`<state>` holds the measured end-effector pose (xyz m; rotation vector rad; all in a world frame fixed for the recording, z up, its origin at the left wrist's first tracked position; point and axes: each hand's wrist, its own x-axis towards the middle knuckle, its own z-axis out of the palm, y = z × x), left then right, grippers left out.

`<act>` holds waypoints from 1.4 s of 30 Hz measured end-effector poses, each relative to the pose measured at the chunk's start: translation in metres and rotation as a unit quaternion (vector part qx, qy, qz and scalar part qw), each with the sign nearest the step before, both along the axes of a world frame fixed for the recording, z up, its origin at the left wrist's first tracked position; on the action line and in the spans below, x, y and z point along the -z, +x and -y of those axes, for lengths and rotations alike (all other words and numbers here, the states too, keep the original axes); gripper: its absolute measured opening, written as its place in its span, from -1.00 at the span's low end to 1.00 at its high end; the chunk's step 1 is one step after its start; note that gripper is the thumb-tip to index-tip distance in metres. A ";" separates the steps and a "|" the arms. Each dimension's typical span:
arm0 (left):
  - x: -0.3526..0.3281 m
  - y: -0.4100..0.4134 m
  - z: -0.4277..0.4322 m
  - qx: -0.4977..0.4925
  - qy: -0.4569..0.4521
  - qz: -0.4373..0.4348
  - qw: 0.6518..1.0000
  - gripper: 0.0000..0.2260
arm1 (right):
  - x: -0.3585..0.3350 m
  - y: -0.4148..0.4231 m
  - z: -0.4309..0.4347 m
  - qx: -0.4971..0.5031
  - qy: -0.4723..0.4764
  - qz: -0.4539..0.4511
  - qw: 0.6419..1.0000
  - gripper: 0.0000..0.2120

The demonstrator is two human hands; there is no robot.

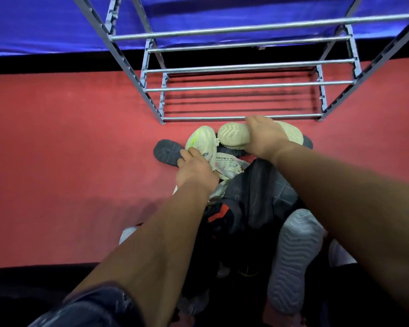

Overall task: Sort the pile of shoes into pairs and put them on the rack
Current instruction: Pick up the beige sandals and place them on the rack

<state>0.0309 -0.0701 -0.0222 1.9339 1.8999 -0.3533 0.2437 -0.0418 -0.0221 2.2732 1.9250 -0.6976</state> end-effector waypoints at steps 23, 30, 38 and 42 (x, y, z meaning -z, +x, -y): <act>-0.020 -0.019 0.010 0.010 -0.071 0.049 0.996 -0.05 | -0.085 -0.013 0.033 -0.027 0.199 -0.015 0.980 0.07; -0.030 -0.037 0.032 0.034 -0.057 0.032 0.997 -0.23 | -0.096 -0.018 0.070 0.100 0.329 -0.224 0.912 -0.16; -0.029 -0.038 0.037 0.087 -0.059 -0.009 0.994 -0.34 | -0.069 -0.015 0.122 0.256 0.195 -0.224 0.920 -0.30; -0.028 -0.031 0.036 0.085 -0.051 -0.017 0.995 -0.26 | -0.070 -0.002 0.120 0.236 0.184 -0.189 0.935 -0.29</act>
